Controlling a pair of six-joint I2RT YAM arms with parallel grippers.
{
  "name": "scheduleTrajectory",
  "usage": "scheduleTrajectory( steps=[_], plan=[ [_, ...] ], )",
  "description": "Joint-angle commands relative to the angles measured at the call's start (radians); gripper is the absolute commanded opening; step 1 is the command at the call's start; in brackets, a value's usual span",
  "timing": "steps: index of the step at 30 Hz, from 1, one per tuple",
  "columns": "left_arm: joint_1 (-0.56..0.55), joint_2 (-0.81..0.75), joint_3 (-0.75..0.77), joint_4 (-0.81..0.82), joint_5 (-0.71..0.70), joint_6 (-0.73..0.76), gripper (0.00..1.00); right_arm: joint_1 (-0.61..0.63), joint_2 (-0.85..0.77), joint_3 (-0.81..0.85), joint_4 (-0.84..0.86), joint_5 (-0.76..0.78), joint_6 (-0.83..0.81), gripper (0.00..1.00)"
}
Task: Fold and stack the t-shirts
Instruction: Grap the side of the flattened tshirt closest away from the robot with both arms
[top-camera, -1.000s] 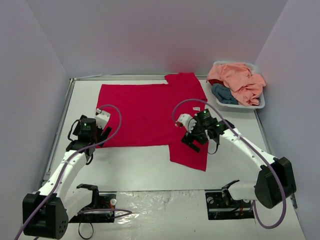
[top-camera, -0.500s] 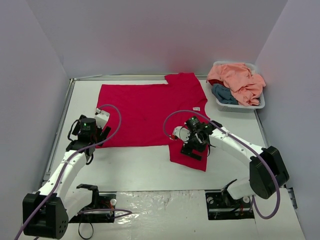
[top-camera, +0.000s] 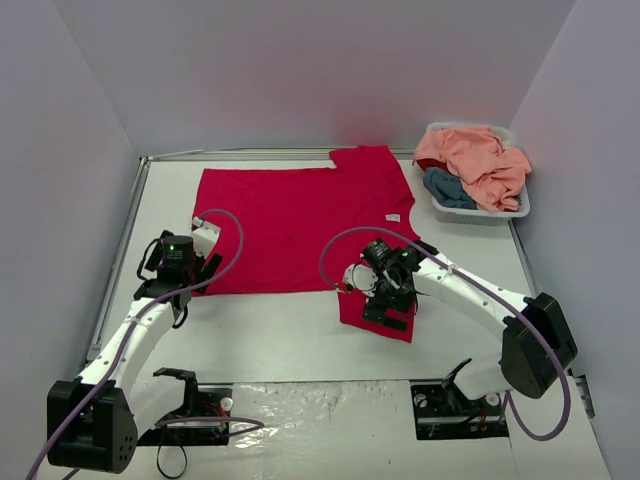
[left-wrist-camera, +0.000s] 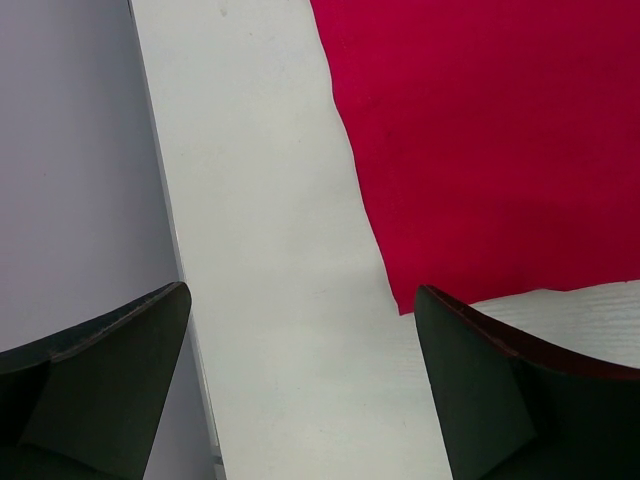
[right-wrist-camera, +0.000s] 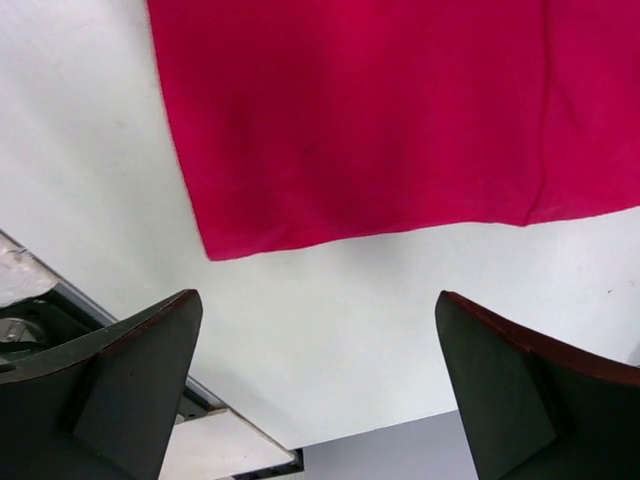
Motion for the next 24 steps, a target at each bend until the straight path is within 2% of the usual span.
scheduleTrajectory(
  steps=[1,15,17,18,19,21,22,24],
  plan=[
    [0.004,-0.004,0.03,0.002,-0.019,0.007,0.94,0.047,-0.049,0.005,-0.109,0.025,0.049,1.0],
    [0.002,0.045,0.066,-0.032,0.048,0.063,0.95,0.111,-0.031,-0.066,-0.131,0.054,0.092,1.0],
    [0.002,0.069,0.083,-0.036,0.083,0.085,0.99,0.111,-0.039,-0.06,-0.109,0.065,0.1,1.0],
    [0.002,0.083,0.111,-0.046,0.096,0.088,0.94,0.11,-0.042,-0.056,-0.1,0.071,0.108,1.0],
    [0.002,0.112,0.128,-0.053,0.108,0.089,0.82,0.11,-0.043,-0.052,-0.089,0.074,0.109,1.0],
    [0.002,0.146,0.172,-0.087,0.149,0.086,0.7,0.108,-0.043,-0.047,-0.077,0.094,0.126,1.0],
    [0.002,0.179,0.215,-0.099,0.16,0.082,0.58,0.107,-0.042,-0.044,-0.077,0.097,0.131,1.0],
    [0.002,0.212,0.253,-0.147,0.21,0.085,0.52,0.105,-0.036,-0.029,-0.077,0.1,0.146,1.0]
  ],
)
